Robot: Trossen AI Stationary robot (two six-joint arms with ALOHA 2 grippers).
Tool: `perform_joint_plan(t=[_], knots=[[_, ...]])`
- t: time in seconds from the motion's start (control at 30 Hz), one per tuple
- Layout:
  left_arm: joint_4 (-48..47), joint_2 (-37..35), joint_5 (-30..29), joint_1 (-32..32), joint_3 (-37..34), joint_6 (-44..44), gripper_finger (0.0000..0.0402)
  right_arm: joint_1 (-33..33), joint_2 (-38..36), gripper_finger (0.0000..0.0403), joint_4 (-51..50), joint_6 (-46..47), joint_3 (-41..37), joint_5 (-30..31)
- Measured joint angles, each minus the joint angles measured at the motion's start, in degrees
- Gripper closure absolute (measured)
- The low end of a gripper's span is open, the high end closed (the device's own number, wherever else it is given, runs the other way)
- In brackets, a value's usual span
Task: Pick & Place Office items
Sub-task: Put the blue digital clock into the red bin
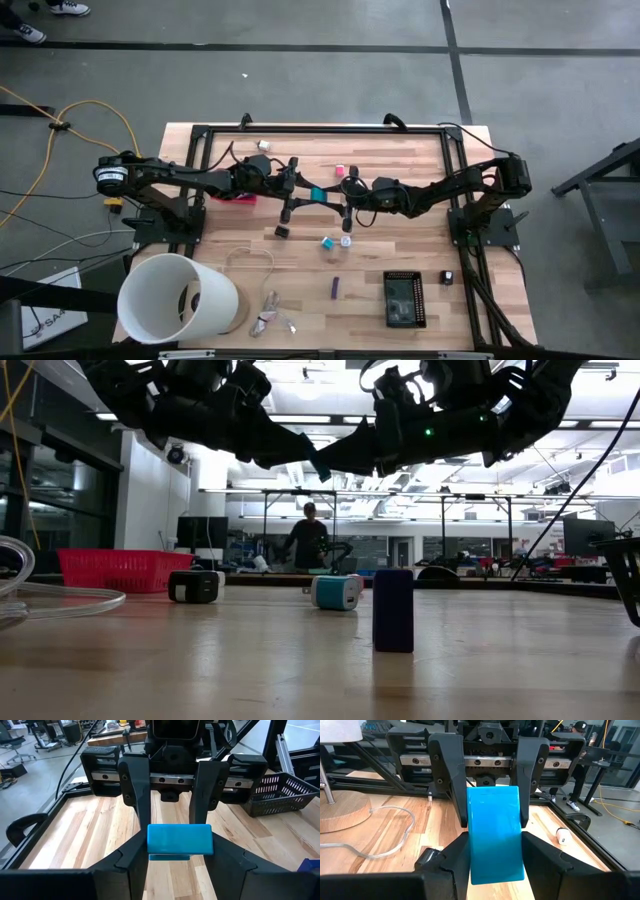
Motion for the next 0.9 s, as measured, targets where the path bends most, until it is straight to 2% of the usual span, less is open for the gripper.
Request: perform_joint_plan(t=[0.17,0.63,0.9], knots=[[0.0,0.0,0.0,0.0,0.0,-0.1,0.0241,0.0,0.0,0.0253,0.0,0.0,0.0,-0.6],[-0.2,0.0,0.4,-0.1,0.0,-0.1,0.0241,0.1,0.0,0.0194,0.0,-0.2,0.0,-1.5],[-0.1,0.0,0.1,0.0,0.0,-0.1,0.0241,0.1,0.0,0.0190,-0.1,-0.2,0.0,-1.6]])
